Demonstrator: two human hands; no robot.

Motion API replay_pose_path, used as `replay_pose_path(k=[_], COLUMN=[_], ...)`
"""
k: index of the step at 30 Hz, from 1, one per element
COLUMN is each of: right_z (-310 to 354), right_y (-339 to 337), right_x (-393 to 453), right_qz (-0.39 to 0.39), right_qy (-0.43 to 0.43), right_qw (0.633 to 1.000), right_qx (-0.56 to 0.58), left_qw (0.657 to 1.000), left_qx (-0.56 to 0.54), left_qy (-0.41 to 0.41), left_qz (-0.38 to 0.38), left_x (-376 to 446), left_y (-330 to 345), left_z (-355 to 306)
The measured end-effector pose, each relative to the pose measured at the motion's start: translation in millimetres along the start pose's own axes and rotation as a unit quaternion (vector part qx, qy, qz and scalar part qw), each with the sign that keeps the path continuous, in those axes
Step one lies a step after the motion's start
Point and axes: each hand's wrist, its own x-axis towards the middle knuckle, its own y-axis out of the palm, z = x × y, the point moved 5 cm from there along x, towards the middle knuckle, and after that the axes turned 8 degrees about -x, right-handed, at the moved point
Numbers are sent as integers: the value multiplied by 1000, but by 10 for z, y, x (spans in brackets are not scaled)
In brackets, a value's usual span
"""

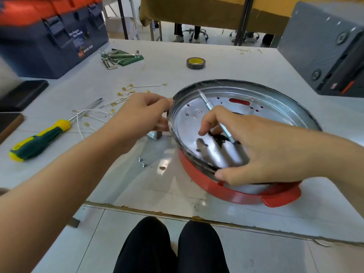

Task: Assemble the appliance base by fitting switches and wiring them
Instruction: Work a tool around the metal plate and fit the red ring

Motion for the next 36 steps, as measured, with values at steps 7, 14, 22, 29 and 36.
replay_pose_path(k=[7, 14, 22, 29, 36], right_z=[52, -19, -39, 89, 115], right_y=[-222, -264, -290, -207, -194], right_x=[-99, -137, -68, -87, -155], right_qz=[-8, -12, -2, -6, 20], right_qy=[48, 56, 47, 45, 48], right_qw=[999, 996, 998, 999, 998], right_qx=[22, 67, 42, 5, 26], left_qw=[989, 979, 989, 987, 978], left_qx=[141, 179, 55, 44, 51], left_qy=[-15, -19, -58, -52, -65], left_qz=[53, 100, 126, 144, 191], left_x=[-268, -340, -332, -342, -375], left_y=[7, 162, 166, 171, 172], left_z=[73, 120, 170, 169, 162])
